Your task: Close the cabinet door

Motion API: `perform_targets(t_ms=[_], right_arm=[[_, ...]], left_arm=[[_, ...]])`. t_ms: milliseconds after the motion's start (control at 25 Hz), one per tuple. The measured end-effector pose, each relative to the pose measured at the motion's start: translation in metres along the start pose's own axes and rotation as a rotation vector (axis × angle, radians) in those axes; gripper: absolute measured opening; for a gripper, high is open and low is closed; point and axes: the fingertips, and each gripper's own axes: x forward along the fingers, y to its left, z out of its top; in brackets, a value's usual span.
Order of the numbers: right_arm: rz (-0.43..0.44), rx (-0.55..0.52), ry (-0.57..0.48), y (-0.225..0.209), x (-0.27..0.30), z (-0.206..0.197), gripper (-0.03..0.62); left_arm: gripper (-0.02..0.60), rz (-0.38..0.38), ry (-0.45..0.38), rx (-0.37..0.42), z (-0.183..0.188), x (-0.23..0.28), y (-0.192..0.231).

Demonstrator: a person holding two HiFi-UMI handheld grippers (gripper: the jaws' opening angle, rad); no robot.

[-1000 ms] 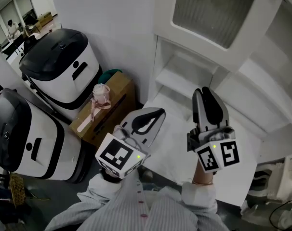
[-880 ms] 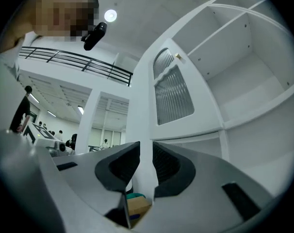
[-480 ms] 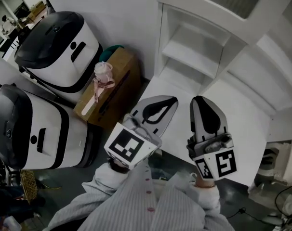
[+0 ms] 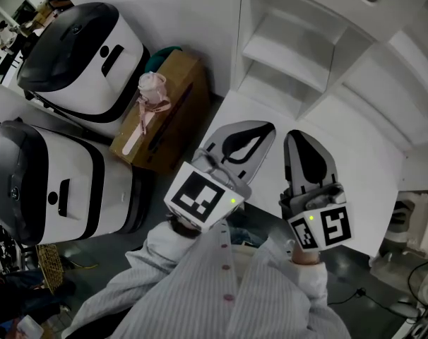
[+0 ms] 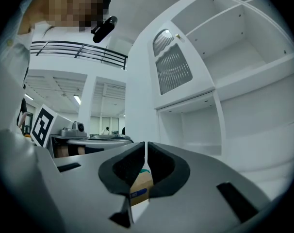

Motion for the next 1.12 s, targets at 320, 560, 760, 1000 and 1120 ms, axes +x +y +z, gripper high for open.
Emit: perform_targets(t_ms=[320,560,760,1000,1120], right_arm=[[-0.021,-0.002,-0.006,-0.002,-0.004,0.006,0.02],[-0.034,-0.004,0.0,-0.003,-0.005,0.007,0.017],[-0.051,-0.004,0.0,-0.007,-0.01,0.008,0.017],[-0.058,0.0,0.007,-0.009,-0.015,0.008,0.015],[-0.065,-0.002,0.016,-0.009,-0.015,0.006,0.015]], left_arm=[[0.009,-0.034,-0.001,0.007,0.002,0.001,-0.005],[0.009,-0.063,0.011,0.004,0.001,0.004,-0.007],[0.009,-0.105,0.025,-0.025,-0.001,0.009,-0.008],[0.009,-0.151,0.024,-0.045,0.005,0.016,-0.002],[0.009,-0.183,0.03,-0.037,0.008,0.016,0.001]])
